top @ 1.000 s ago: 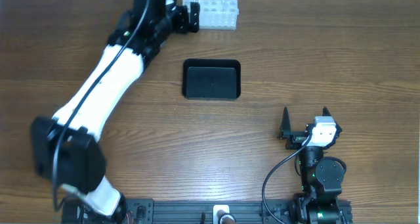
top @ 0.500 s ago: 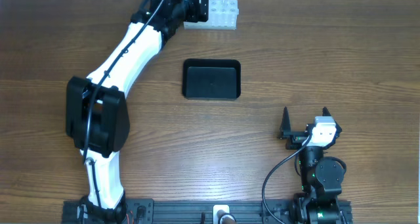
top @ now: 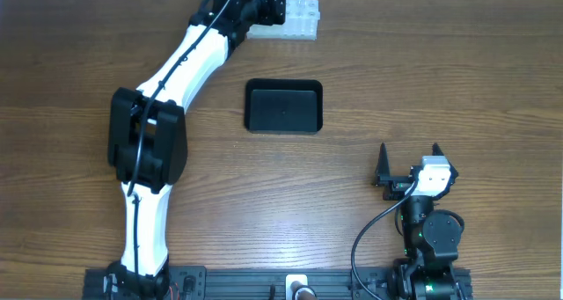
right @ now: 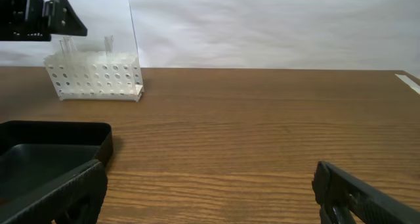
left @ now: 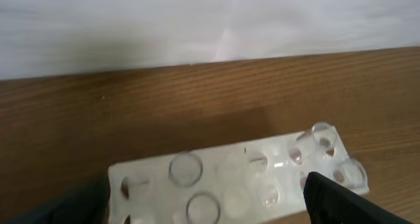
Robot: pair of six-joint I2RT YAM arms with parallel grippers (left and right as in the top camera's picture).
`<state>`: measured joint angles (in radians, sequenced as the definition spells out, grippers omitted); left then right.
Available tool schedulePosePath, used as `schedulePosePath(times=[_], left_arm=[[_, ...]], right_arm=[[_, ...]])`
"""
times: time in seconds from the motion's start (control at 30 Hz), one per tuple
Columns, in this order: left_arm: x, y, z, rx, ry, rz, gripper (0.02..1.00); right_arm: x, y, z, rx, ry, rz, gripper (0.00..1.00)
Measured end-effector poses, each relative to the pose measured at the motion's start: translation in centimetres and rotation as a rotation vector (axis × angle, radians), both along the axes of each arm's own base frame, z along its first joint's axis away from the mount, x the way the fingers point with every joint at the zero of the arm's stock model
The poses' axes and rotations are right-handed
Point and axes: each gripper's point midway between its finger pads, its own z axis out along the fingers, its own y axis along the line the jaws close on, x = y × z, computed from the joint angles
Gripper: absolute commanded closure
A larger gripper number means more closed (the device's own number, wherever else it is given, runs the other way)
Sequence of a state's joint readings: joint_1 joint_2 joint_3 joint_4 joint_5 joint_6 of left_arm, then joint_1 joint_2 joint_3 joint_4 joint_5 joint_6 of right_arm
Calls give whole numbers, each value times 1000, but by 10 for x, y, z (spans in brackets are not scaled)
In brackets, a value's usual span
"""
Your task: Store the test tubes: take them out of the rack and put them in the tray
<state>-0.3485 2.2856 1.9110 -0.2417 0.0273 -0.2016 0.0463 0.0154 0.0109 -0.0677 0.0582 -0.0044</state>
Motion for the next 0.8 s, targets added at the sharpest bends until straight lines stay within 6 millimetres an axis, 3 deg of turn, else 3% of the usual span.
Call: schedulePosePath(times=[0.43,0.8], left_arm=[[1,-1,-17,11,29,0,148],[1,0,-20,14,37,0,207]], right_arm=[[0,0,0,0,0,0,7],[0,0,0,0,0,0,7]])
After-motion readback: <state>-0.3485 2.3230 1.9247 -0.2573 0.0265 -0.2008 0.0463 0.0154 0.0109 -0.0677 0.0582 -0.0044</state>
